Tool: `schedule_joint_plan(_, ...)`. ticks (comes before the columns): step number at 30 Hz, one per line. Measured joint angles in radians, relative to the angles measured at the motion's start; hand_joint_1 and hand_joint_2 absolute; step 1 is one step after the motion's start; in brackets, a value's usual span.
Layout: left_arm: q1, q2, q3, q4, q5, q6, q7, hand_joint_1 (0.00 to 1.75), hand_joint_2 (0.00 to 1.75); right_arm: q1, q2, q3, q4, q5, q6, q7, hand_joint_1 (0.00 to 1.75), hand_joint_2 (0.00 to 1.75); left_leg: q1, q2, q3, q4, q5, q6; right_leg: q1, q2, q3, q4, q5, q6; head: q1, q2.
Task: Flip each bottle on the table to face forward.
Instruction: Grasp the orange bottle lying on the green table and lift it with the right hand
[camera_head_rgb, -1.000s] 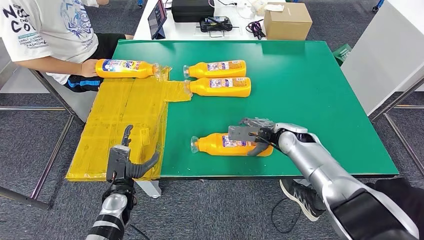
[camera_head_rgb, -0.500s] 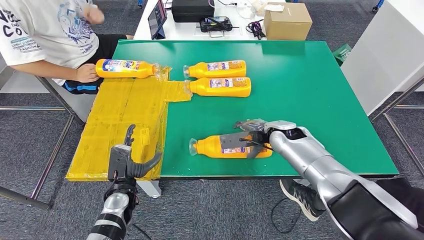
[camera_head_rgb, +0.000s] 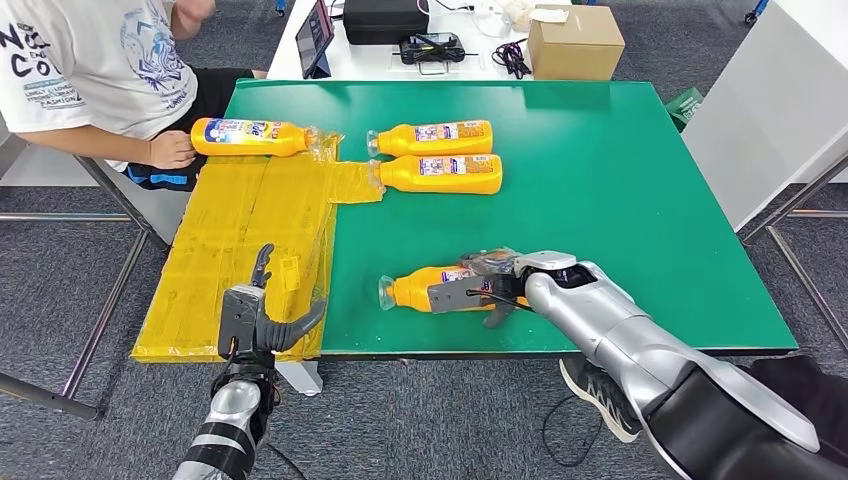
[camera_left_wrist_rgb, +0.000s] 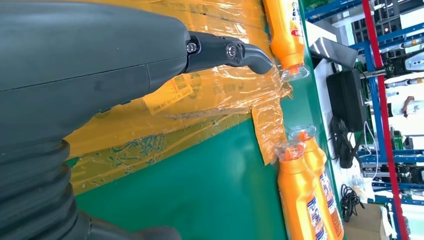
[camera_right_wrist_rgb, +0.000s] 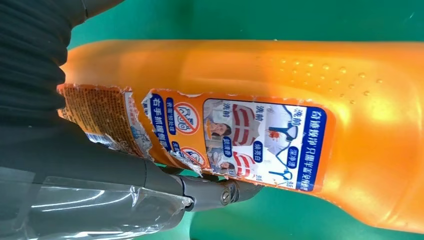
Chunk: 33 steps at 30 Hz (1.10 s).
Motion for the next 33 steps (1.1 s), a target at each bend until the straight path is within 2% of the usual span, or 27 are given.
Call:
schedule_joint_plan(6,0.000,0.000,0.000,0.000,0.001,0.000,0.000,0.00,1.75,-0.005,0.002,0.014,0.007,-0.003,0.000,0.000,0.00,1.75,0.000,0.000,0.000,0.000,0.000,0.000,0.000,0.000,0.000,0.000,0.000,0.000,0.000,0.000)
schedule_joint_plan(7,0.000,0.000,0.000,0.000,0.002,-0.001,0.000,0.00,1.75,-0.006,0.002,0.016,0.008,-0.003,0.000,0.000,0.02,1.75,0.000,0.000,0.000,0.000,0.000,0.000,0.000,0.000,0.000,0.000,0.000,0.000,0.000,0.000)
schedule_joint_plan(8,0.000,0.000,0.000,0.000,0.002,-0.001,0.000,0.00,1.75,-0.007,0.002,0.020,0.009,-0.002,0.000,0.001,0.11,1.75,0.000,0.000,0.000,0.000,0.000,0.000,0.000,0.000,0.000,0.000,0.000,0.000,0.000,0.000)
schedule_joint_plan(9,0.000,0.000,0.000,0.001,0.002,-0.001,0.000,0.00,1.75,-0.008,0.002,0.022,0.010,0.000,0.000,0.001,0.23,1.75,0.000,0.000,0.000,0.000,0.000,0.000,0.000,0.000,0.000,0.000,0.000,0.000,0.000,0.000)
schedule_joint_plan(11,0.000,0.000,0.000,0.002,0.002,-0.001,0.000,0.00,1.75,-0.009,0.004,0.031,0.013,0.009,-0.004,0.003,0.96,1.75,0.000,0.000,0.000,0.000,0.000,0.000,0.000,0.000,0.000,0.000,0.000,0.000,0.000,0.000)
schedule_joint_plan(13,0.000,0.000,0.000,0.003,0.002,0.000,0.001,0.00,1.75,-0.009,0.006,0.044,0.017,0.026,-0.015,0.009,1.56,1.75,0.000,0.000,0.000,0.000,0.000,0.000,0.000,0.000,0.000,0.000,0.000,0.000,0.000,0.000)
schedule_joint_plan(16,0.001,0.000,0.000,0.005,0.000,0.002,0.003,0.00,1.75,-0.010,0.012,0.063,0.025,0.049,-0.036,0.016,1.75,1.75,0.000,0.000,0.000,0.000,0.000,0.000,0.000,0.000,0.000,0.000,0.000,0.000,0.000,0.000)
schedule_joint_plan(28,0.002,0.000,0.001,0.005,-0.005,0.003,0.009,0.00,1.75,-0.023,0.029,0.109,0.056,0.093,-0.062,0.014,1.75,1.75,0.000,0.000,0.002,0.000,0.000,0.000,0.000,0.000,0.002,0.000,0.000,0.000,0.000,0.000)
schedule_joint_plan(33,0.006,0.000,0.003,0.004,-0.007,0.003,0.010,0.00,1.75,-0.024,0.033,0.116,0.061,0.099,-0.101,0.017,1.75,1.75,0.000,0.000,0.002,0.000,0.000,0.000,0.000,0.000,0.002,0.000,0.000,0.000,0.000,0.000)
